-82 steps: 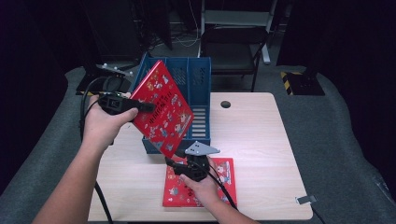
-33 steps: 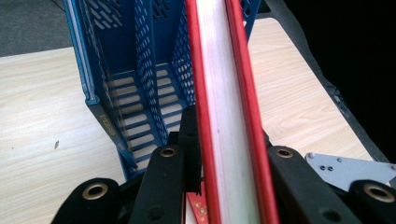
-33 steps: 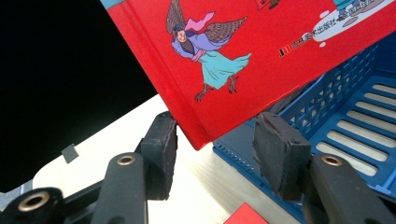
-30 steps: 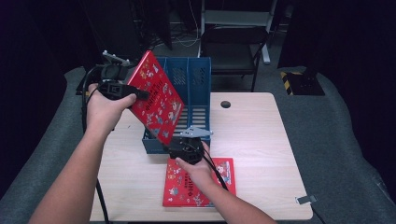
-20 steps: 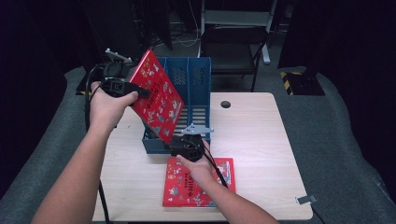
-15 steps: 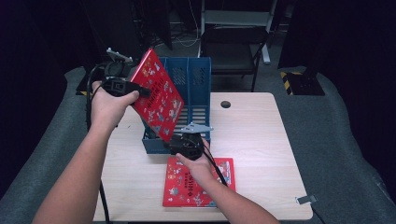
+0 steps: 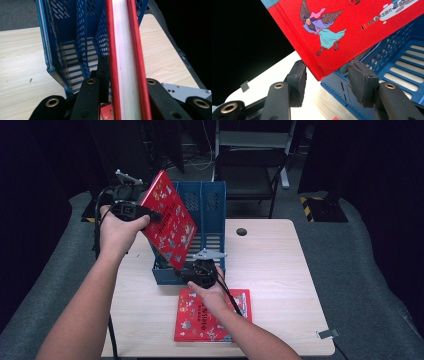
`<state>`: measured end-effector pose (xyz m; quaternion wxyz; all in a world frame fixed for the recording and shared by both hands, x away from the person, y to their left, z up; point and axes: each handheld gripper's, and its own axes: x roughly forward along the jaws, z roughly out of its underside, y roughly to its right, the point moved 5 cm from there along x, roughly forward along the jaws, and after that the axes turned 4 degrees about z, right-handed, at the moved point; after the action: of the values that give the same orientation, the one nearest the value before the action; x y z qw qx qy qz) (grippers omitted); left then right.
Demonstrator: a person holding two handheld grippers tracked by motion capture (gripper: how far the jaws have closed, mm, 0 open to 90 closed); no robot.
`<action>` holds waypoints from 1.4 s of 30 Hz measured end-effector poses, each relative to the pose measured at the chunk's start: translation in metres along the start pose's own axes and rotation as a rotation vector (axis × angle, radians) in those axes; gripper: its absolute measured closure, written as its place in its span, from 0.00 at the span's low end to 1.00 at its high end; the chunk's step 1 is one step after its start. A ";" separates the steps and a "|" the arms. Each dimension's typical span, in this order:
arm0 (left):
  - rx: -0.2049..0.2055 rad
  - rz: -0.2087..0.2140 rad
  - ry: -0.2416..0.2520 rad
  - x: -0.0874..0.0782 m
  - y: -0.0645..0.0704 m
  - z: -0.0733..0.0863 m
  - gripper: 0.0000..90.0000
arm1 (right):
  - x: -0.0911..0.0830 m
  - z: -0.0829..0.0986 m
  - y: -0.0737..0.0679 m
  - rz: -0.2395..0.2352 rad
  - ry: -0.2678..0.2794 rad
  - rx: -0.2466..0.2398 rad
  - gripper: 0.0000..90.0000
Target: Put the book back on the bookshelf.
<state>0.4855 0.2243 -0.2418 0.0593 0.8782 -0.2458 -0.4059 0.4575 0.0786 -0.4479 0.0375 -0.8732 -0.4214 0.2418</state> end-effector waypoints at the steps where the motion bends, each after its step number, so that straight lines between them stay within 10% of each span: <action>1: 0.004 0.000 -0.002 0.000 -0.001 -0.001 0.86 | 0.000 0.000 0.000 0.002 -0.003 0.008 0.55; 33: -0.042 -0.064 -0.015 0.025 0.009 -0.020 0.88 | 0.011 -0.011 0.026 0.051 -0.021 0.021 0.53; 42: -0.046 -0.081 -0.044 0.030 0.008 -0.017 0.88 | 0.012 -0.013 0.021 0.120 -0.018 -0.097 0.46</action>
<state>0.5116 0.2009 -0.2484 0.0575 0.8766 -0.2021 -0.4328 0.4848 0.0757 -0.4467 -0.0231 -0.8956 -0.3798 0.2306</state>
